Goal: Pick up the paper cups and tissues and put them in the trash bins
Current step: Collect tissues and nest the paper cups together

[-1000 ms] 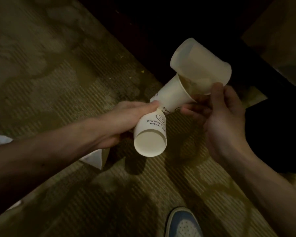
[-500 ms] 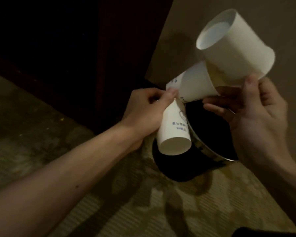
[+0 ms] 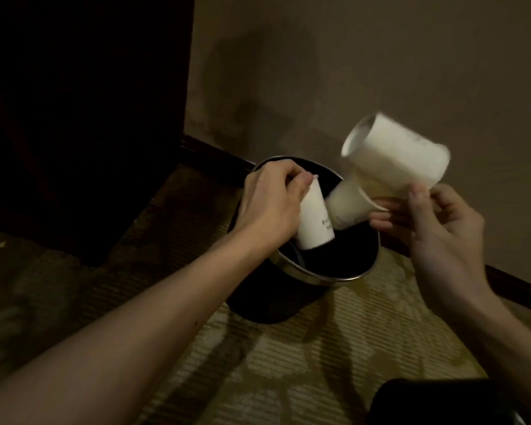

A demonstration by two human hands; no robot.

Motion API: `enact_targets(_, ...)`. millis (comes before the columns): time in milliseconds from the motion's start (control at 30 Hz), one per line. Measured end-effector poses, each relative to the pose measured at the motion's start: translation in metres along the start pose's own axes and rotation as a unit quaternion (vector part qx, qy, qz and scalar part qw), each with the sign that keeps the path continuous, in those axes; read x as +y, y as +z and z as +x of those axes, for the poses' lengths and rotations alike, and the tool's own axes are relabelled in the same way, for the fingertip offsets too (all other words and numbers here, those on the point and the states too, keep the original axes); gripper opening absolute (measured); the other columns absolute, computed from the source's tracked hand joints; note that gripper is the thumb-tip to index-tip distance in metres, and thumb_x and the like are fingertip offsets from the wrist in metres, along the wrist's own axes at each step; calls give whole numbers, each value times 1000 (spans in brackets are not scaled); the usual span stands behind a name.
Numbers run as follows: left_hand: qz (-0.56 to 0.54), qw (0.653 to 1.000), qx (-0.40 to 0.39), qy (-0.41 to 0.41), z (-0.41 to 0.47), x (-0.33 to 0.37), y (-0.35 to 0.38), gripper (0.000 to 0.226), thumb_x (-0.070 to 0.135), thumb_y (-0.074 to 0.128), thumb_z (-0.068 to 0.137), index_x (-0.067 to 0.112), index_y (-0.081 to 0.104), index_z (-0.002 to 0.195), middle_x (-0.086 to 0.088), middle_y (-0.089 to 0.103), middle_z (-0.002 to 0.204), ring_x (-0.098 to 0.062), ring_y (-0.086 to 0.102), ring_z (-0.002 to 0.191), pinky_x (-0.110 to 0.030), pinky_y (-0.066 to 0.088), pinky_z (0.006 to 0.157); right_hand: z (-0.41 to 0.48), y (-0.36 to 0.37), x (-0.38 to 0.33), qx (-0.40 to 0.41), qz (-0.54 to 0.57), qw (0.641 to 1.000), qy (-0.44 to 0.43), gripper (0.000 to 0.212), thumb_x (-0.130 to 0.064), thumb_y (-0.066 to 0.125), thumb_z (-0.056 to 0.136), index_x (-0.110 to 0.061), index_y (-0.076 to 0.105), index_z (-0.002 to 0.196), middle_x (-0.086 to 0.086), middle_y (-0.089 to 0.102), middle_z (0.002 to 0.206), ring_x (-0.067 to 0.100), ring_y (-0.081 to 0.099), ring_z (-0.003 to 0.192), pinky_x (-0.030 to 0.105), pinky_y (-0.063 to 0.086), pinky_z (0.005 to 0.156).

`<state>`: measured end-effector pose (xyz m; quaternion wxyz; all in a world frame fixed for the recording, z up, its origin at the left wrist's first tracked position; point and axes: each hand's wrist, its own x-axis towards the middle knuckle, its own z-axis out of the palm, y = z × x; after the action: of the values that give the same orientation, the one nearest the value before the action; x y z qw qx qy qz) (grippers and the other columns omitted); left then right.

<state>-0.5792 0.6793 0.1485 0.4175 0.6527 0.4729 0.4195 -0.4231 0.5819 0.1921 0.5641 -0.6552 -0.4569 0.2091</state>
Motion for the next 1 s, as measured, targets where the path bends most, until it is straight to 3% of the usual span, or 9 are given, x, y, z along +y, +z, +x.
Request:
enact_targets(300, 162, 976, -126, 74, 2, -24, -13, 19, 27, 61, 95, 25, 71, 110, 2, 70, 106, -14, 64, 99, -30, 53, 83, 1, 11, 33, -175, -169, 961, 133, 22, -28, 54, 97, -12, 67, 106, -2, 74, 78, 19, 69, 59, 27, 56, 54)
enact_targets(367, 164, 976, -126, 64, 5, -22, -18, 22, 26, 60, 95, 26, 70, 114, 2, 69, 112, -13, 63, 102, -28, 51, 88, 0, 15, 30, -180, -189, 955, 139, 31, -31, 59, 93, -22, 59, 123, -8, 74, 80, 18, 71, 61, 26, 57, 55)
enact_targets(433, 157, 978, -118, 69, 6, -19, -29, 19, 27, 59, 95, 26, 72, 110, 9, 70, 100, -5, 63, 89, -15, 49, 78, -3, 17, 23, -153, -222, 958, 101, 43, -33, 61, 91, -30, 51, 133, -13, 74, 79, 13, 71, 59, 24, 55, 52)
enact_targets(500, 174, 973, -123, 89, 2, -13, -48, 14, 30, 60, 95, 27, 73, 101, 15, 65, 85, 2, 59, 78, -6, 41, 64, -11, 22, 12, -131, -231, 963, 39, 28, -35, 62, 90, -27, 62, 117, -14, 72, 75, 10, 69, 55, 21, 52, 48)
enact_targets(567, 213, 961, -149, 98, -7, -7, -72, 13, 36, 60, 94, 29, 69, 88, 15, 62, 77, 3, 58, 72, -11, 40, 58, -24, 33, 3, -145, -220, 964, -8, 12, -38, 61, 87, -29, 67, 92, -7, 69, 69, 10, 65, 52, 23, 49, 46)
enact_targets(667, 328, 917, -210, 90, -30, 1, -112, 23, 45, 61, 90, 29, 62, 74, 12, 58, 69, 0, 55, 62, -23, 43, 53, -53, 64, -5, -202, -189, 959, -50, 12, -38, 64, 85, -29, 65, 77, -1, 63, 63, 11, 59, 52, 29, 47, 48)
enact_targets(767, 438, 857, -264, 52, -64, -2, -163, 27, 54, 58, 87, 31, 55, 73, 11, 52, 68, -2, 51, 61, -25, 38, 51, -85, 101, -7, -258, -138, 954, -63, 10, -39, 65, 82, -29, 62, 83, -1, 61, 67, 11, 58, 55, 24, 45, 49)
enact_targets(900, 567, 751, -339, -5, -125, -29, -231, 32, 67, 36, 79, 40, 49, 93, 18, 43, 72, -1, 46, 63, -23, 35, 51, -139, 156, 7, -391, -129, 911, -35, 31, -50, 61, 78, -43, 51, 107, -14, 59, 83, 5, 59, 64, 24, 50, 54)
enact_targets(1000, 563, 735, -355, -126, -176, -72, -270, 33, 64, 47, 88, 40, 51, 109, 16, 46, 79, -8, 55, 77, -30, 48, 63, -178, 203, 23, -480, -120, 869, -28, 39, -52, 62, 78, -47, 46, 113, -19, 59, 86, 4, 60, 65, 28, 51, 55)
